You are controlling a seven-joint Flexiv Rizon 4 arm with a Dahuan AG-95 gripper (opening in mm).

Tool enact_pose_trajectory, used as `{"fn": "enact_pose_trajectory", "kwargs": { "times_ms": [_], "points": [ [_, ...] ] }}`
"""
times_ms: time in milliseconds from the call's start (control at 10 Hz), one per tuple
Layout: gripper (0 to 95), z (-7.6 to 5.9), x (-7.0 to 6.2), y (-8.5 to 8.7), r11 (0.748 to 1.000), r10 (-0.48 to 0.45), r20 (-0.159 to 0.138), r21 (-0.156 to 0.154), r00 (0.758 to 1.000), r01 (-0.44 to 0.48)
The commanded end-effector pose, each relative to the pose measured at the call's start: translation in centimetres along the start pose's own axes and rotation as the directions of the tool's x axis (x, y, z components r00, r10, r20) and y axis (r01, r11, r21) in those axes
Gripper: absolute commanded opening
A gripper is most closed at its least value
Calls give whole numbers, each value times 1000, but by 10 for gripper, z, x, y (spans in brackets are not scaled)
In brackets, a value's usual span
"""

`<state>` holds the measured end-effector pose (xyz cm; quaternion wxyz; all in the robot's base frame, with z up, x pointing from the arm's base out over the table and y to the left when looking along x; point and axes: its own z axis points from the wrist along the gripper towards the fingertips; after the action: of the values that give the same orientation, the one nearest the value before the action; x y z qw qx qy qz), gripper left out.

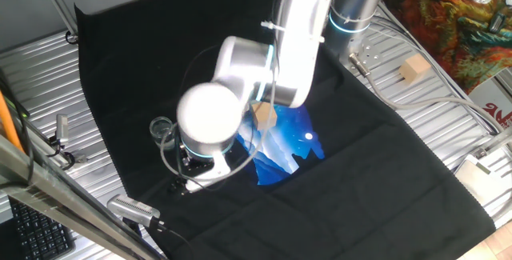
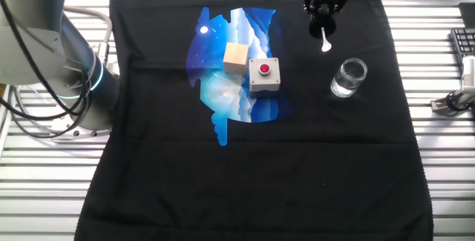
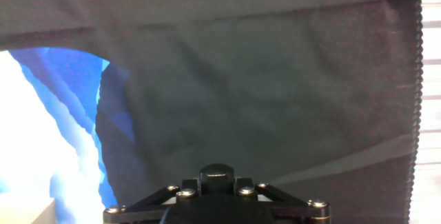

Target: Screw the lid onto the jar

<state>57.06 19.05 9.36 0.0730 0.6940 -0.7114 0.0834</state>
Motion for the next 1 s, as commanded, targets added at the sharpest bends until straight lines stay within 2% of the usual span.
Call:
{"fn": "enact_pose_trajectory", "kwargs": {
  "times_ms": [100,500,600,900,1000],
  "points": [
    [0,-3,5,2,1000,-1,11,0,1000,1],
    [0,-12,12,3,1000,8,27,-1,1000,-8],
    [0,-13,13,2,1000,15,39,-1,999,-15],
    [0,-19,11,-1,1000,24,48,-1,999,-24],
    [0,-21,10,-2,999,34,67,-2,997,-34]
  ]
}}
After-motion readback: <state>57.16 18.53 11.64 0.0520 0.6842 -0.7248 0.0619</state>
